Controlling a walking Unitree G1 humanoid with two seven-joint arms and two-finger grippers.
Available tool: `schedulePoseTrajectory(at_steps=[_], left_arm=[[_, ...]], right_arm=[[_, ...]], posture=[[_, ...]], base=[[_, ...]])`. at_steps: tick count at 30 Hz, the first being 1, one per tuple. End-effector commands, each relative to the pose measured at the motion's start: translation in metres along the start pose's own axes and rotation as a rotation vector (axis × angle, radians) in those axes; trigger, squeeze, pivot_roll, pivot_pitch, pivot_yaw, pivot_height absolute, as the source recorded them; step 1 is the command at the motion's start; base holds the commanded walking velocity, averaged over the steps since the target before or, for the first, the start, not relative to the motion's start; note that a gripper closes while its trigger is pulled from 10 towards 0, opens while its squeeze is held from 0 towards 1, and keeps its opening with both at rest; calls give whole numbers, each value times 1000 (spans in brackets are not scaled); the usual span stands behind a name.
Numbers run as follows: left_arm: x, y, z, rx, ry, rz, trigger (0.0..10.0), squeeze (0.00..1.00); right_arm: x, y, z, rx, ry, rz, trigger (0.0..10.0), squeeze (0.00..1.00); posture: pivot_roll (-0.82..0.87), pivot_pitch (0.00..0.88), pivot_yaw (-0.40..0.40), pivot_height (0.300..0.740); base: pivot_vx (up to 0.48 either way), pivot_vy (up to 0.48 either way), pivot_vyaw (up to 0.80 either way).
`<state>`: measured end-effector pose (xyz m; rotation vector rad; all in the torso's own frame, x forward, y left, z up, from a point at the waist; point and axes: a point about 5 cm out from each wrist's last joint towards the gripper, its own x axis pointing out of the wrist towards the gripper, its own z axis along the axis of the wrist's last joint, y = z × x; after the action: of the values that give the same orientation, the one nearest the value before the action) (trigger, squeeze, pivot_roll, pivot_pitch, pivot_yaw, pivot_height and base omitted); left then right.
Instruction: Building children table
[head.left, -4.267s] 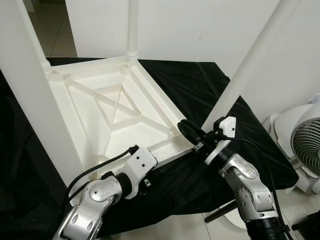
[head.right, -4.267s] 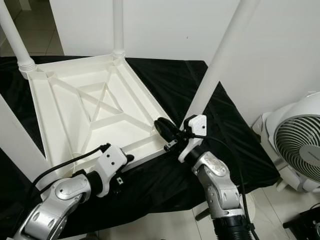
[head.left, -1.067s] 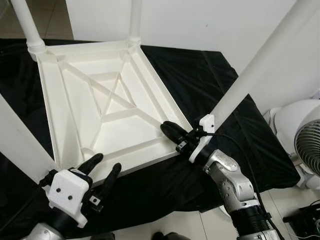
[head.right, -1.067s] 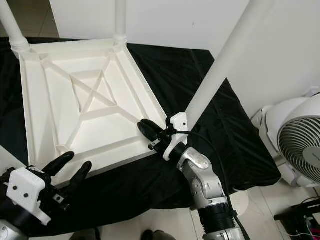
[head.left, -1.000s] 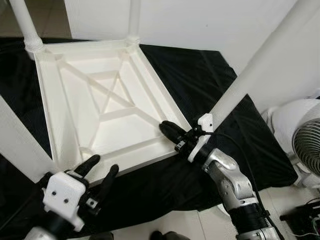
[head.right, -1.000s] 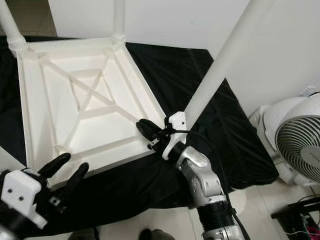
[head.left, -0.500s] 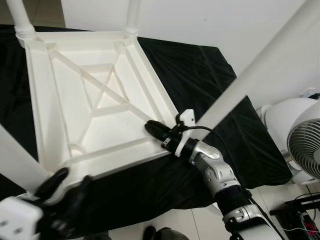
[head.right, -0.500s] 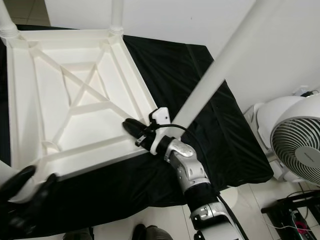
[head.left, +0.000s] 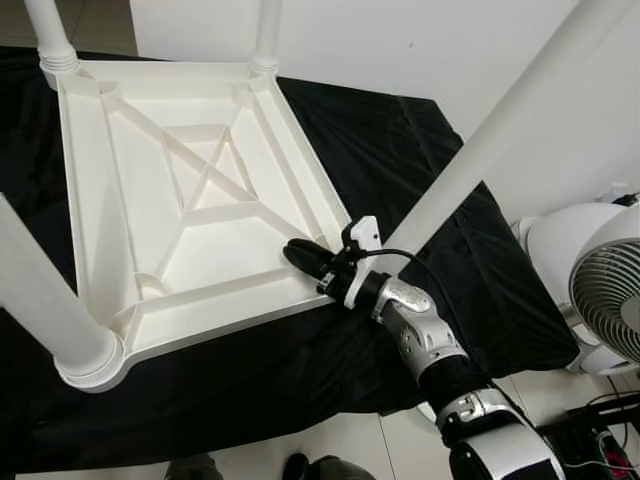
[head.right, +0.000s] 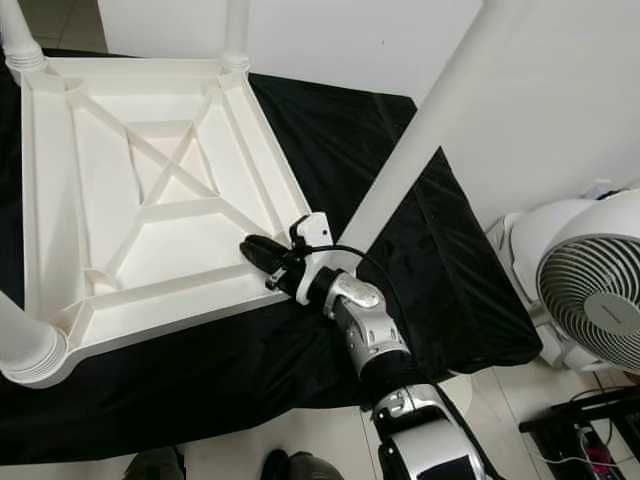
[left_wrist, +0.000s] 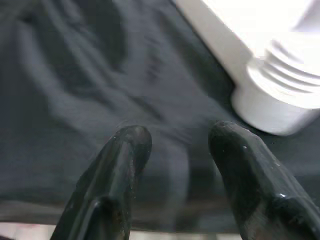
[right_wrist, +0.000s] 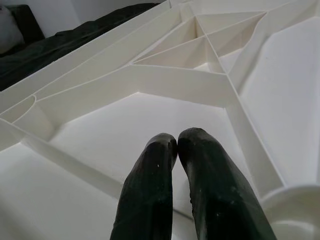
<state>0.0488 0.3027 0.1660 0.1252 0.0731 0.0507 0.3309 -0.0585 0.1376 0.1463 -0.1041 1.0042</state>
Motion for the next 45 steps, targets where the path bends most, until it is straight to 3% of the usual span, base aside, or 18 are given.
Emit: schedulePoseTrajectory(at_steps=[1, 5, 6, 9, 14, 16, 17, 19, 25, 27, 30, 35, 43, 45], left_arm=[[6, 20, 0, 26, -15, 116, 10000, 0], [9, 26, 0, 18, -30, 150, 10000, 0], [18, 30, 3, 16, -64, 192, 10000, 0], [51, 15, 17, -37, -172, 182, 10000, 0], [58, 8, 20, -46, -197, 157, 10000, 0], [77, -18, 25, -89, -237, 59, 10000, 0], [77, -18, 25, -89, -237, 59, 10000, 0], [89, -36, 28, -109, -256, -10, 10000, 0], [99, -49, 28, -133, -266, -71, 10000, 0], [112, -66, 28, -176, -273, -133, 10000, 0], [119, -79, 28, -198, -272, -170, 10000, 0], [126, -92, 28, -215, -269, -192, 10000, 0], [137, -111, 29, -242, -274, -221, 10000, 0], [142, -119, 31, -223, -274, -248, 10000, 0]], right_arm=[[-2, -3, -5, 4, 11, -18, 10000, 0], [-2, -2, -5, 4, 7, -18, 10000, 0], [0, -1, -5, 3, 1, -22, 10000, 0], [2, 1, -4, 5, -25, -59, 10000, 0], [1, 2, -4, 2, -30, -74, 10000, 0], [-3, 7, -7, 5, -37, -101, 10000, 0], [-3, 7, -7, 5, -37, -101, 10000, 0], [-8, 12, -8, 8, -42, -107, 10000, 0], [-12, 16, -9, 1, -39, -101, 10000, 0], [-18, 19, -9, -11, -42, -92, 10000, 0], [-24, 22, -8, -19, -46, -96, 10000, 0], [-33, 25, -8, -36, -40, -134, 10000, 0], [-54, 23, -11, -75, -32, -317, 10000, 0], [-67, 16, -14, -134, 3, -485, 10000, 0]], posture=[[441, 151, -186, 740], [436, 147, -184, 740], [428, 142, -182, 740], [417, 135, -177, 740], [404, 132, -169, 740], [376, 125, -153, 740], [376, 125, -153, 740], [366, 119, -148, 740], [348, 106, -142, 740], [338, 92, -141, 740], [323, 78, -140, 740], [313, 68, -136, 740], [283, 49, -122, 740], [259, 45, -108, 740]], base=[[0, 0, 0], [0, 0, 0], [0, 0, 0], [0, 0, 0], [0, 0, 0], [0, 0, 0], [0, 0, 0], [0, 0, 0], [0, 0, 0], [0, 0, 0], [0, 0, 0], [0, 0, 0], [0, 0, 0], [0, 0, 0]])
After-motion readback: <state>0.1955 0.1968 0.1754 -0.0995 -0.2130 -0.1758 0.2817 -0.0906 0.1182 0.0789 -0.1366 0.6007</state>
